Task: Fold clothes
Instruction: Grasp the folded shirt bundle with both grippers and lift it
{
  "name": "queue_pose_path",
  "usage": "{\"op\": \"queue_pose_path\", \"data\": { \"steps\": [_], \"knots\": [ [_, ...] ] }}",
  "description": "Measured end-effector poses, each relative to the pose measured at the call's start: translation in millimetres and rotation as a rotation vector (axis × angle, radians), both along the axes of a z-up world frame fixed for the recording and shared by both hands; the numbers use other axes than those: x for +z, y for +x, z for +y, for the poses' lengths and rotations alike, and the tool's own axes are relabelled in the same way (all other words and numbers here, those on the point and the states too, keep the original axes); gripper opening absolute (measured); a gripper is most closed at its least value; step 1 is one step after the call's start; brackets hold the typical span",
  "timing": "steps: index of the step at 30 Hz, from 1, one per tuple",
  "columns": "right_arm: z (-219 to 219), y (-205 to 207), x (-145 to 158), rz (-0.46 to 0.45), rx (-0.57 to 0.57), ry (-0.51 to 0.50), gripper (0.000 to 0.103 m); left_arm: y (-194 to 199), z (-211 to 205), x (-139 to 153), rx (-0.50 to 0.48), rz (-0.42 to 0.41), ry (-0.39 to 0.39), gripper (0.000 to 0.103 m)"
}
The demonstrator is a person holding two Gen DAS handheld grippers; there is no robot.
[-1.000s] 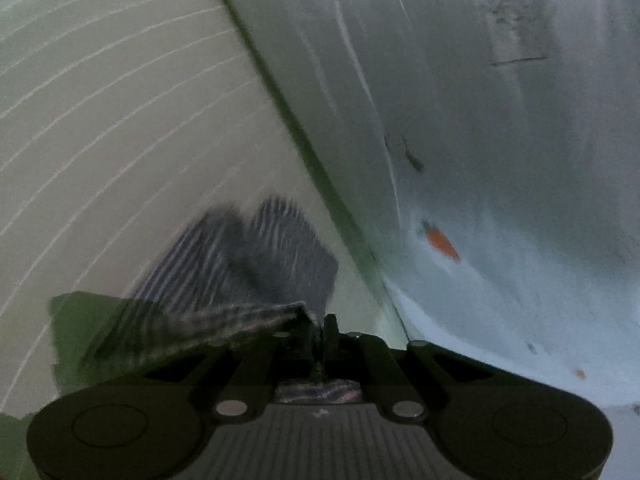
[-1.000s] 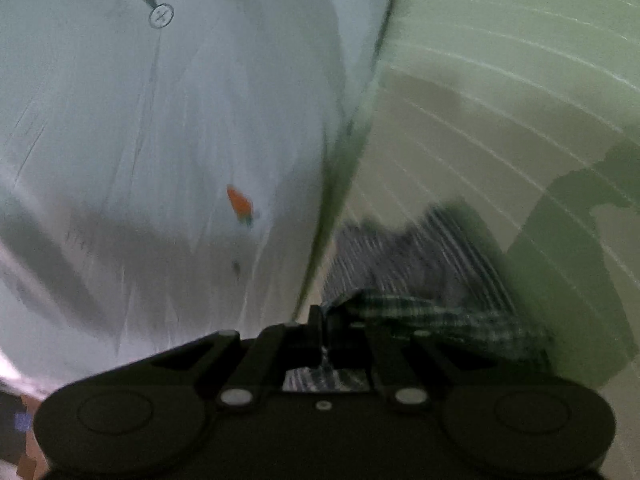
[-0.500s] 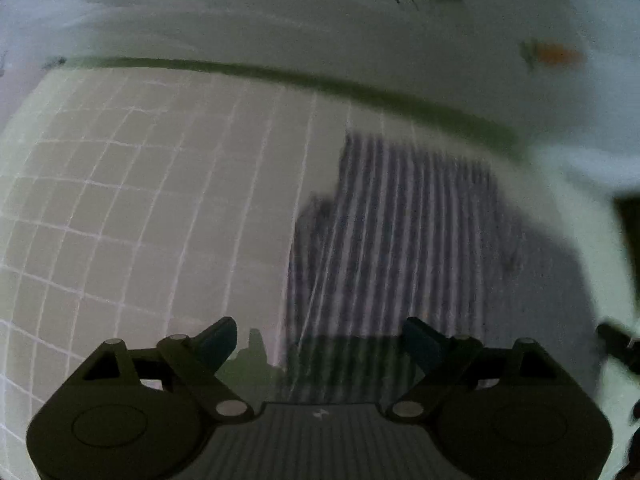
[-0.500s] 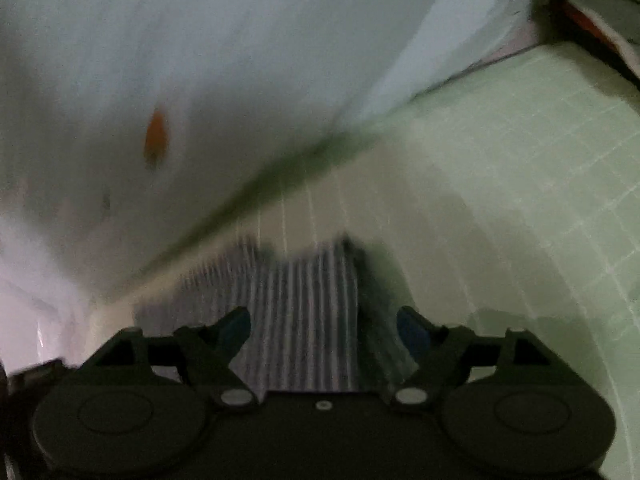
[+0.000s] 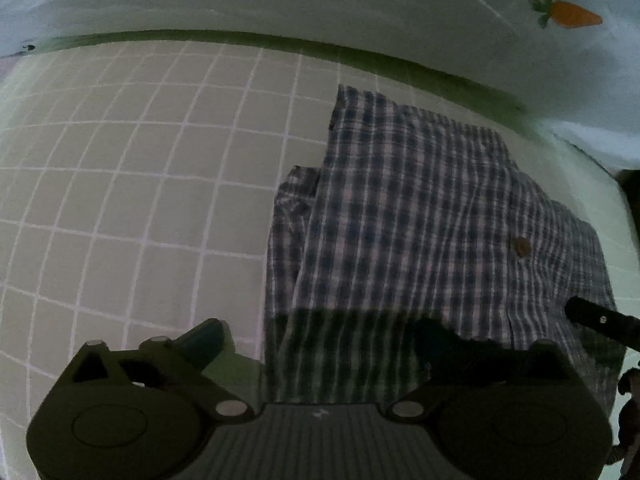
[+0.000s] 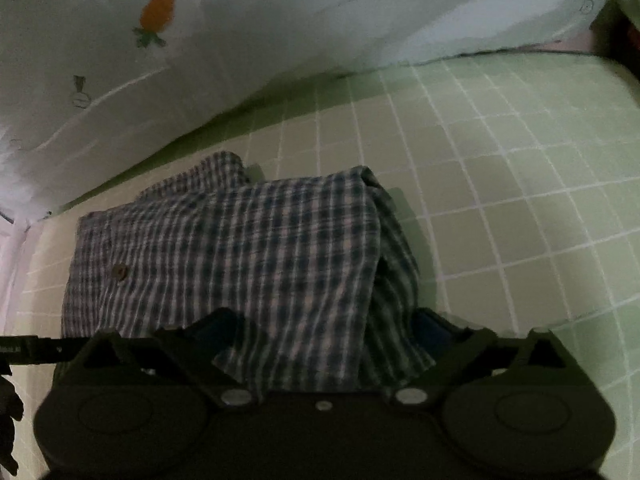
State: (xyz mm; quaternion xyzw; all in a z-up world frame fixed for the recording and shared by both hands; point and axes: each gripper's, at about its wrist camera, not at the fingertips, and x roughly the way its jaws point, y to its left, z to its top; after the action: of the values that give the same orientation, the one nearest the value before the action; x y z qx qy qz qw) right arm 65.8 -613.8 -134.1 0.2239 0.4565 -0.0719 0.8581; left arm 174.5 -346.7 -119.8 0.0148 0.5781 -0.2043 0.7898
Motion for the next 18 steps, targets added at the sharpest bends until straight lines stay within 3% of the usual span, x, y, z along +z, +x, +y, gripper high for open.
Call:
{"op": "queue_pose_path", "data": {
  "steps": [6,15,17,18],
  "knots": [
    [0,-6,-5,-0.037,-0.021,0.061,0.103,0,-9,-3,-0.005,-0.036,-0.017,0.103],
    [27,-5,-6,-0.083,0.024,0.12,0.103,-25,-12,-9,0.051,-0.022,-0.249,0.102],
    [37,-7,-7,-0.1,0.035,0.161,0.103,-31,-12,-10,0.063,-0.019,-0.3,0.098],
    [42,-7,-8,-0.108,0.04,0.183,0.103,-34,-12,-11,0.07,-0.015,-0.327,0.084]
  ]
}}
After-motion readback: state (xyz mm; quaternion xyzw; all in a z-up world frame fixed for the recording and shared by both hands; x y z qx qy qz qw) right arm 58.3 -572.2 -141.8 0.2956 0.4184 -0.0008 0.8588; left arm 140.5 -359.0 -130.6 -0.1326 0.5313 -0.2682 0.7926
